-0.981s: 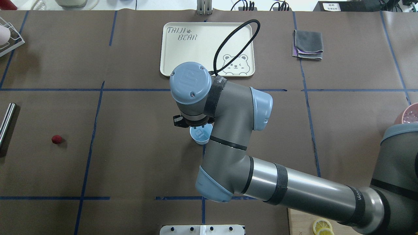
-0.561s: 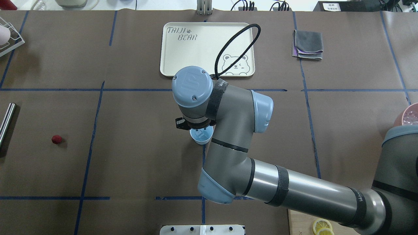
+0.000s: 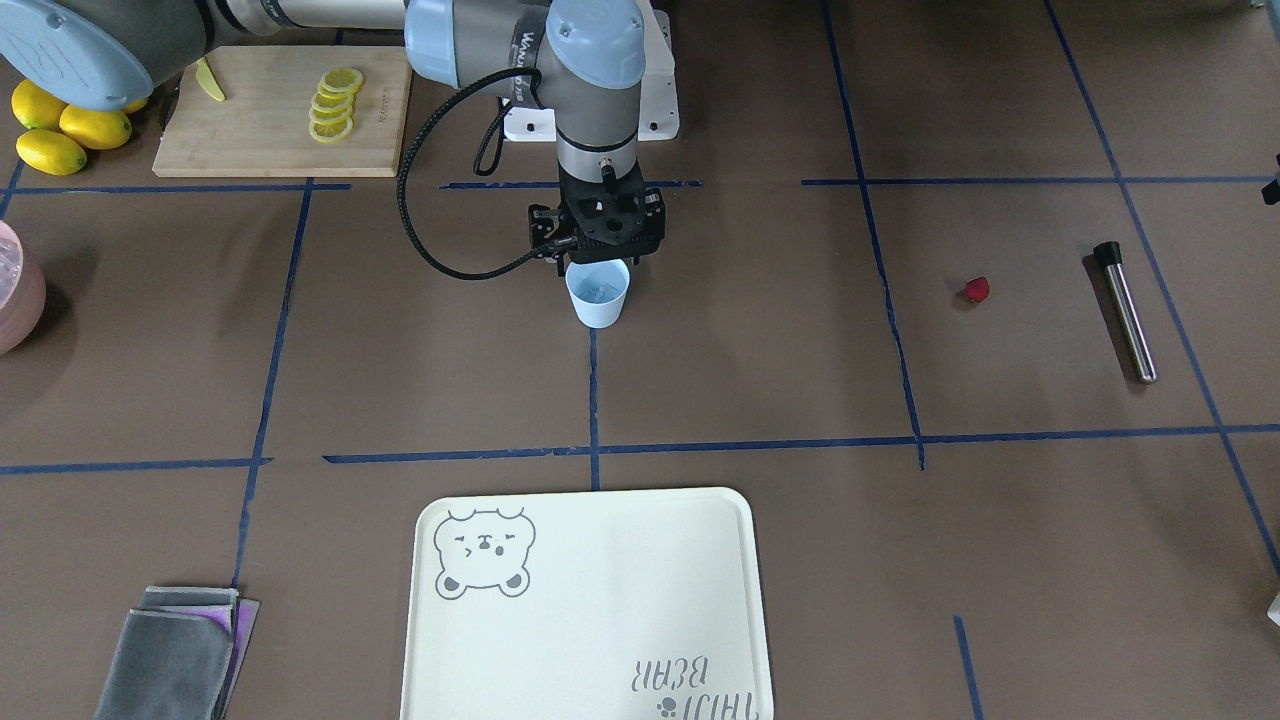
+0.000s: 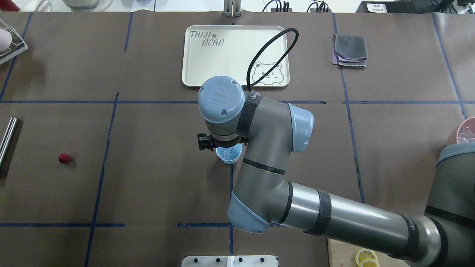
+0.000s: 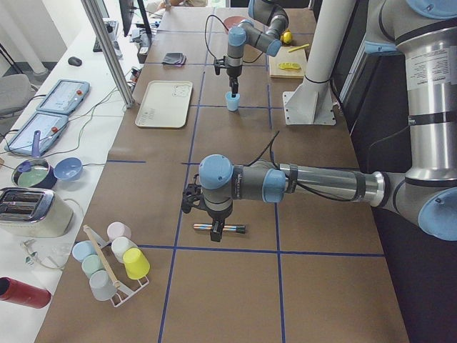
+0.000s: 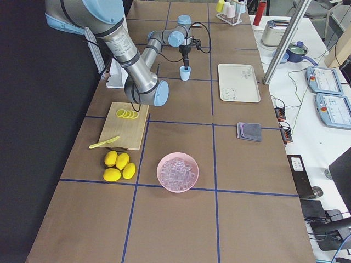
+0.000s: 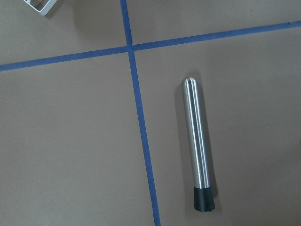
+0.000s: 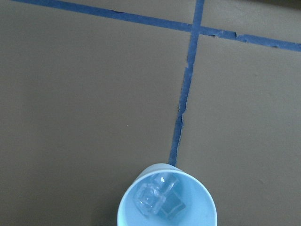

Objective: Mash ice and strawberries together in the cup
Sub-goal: 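Carry the ice cube over the light-blue cup and release it, then withdraw the right gripper back toward the pink bowl, then move the left gripper above the red strawberry, then lower the left gripper and grasp the red strawberry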

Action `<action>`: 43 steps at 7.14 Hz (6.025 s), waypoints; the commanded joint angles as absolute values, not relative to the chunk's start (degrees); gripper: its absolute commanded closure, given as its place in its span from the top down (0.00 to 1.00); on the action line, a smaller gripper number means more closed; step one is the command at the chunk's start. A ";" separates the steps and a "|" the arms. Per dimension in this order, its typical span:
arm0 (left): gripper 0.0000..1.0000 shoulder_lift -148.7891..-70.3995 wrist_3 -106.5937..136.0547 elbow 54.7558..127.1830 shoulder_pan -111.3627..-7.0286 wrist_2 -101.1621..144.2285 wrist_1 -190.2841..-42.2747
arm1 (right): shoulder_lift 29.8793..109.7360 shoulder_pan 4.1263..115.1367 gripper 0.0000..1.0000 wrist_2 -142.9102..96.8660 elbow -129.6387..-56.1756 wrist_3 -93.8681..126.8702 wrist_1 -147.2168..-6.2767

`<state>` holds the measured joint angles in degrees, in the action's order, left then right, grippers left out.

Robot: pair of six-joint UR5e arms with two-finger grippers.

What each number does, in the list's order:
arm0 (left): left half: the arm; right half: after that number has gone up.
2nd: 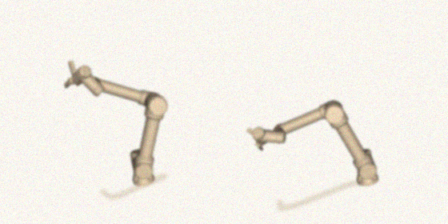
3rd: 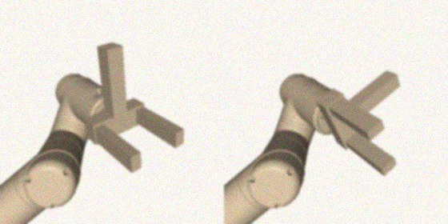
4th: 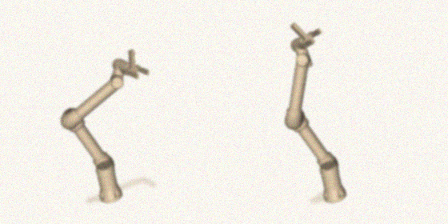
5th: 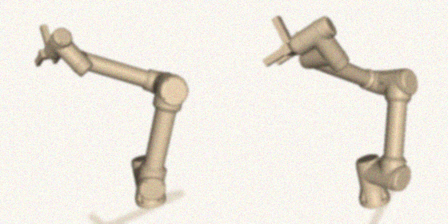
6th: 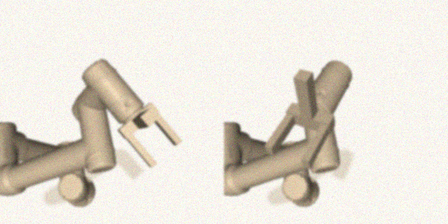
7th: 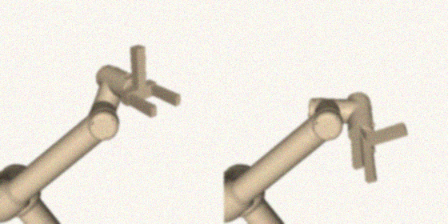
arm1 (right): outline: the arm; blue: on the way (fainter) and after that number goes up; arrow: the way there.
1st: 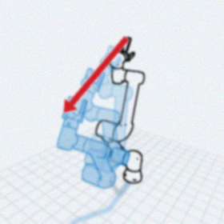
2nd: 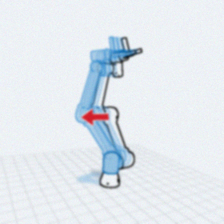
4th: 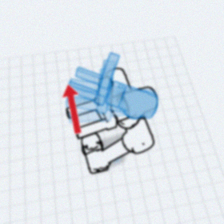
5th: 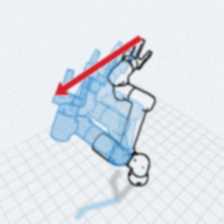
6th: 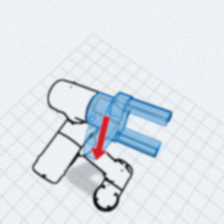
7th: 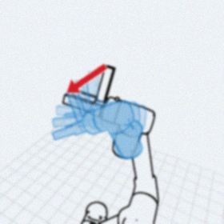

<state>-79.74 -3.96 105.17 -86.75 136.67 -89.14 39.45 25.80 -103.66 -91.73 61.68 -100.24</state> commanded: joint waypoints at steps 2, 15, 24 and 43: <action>1.00 -79.89 -3.60 105.82 -86.75 136.32 -89.12 | 40.42 32.48 0.99 -108.33 -93.51 60.65 -100.46; 1.00 -87.54 8.96 105.63 -78.60 138.16 -98.14 | 97.64 90.35 0.99 -131.84 -99.23 -12.23 -92.23; 1.00 -84.03 53.88 105.39 -42.28 113.82 -122.34 | 97.82 90.35 0.99 -131.84 -99.23 -11.51 -91.93; 0.00 -104.54 53.96 130.00 -42.81 118.22 -75.11 | 98.17 91.23 0.99 -131.13 -99.76 -11.51 -91.85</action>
<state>-97.83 53.49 129.26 -43.67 118.60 -82.56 98.05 91.23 -131.13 -99.76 -11.51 -91.85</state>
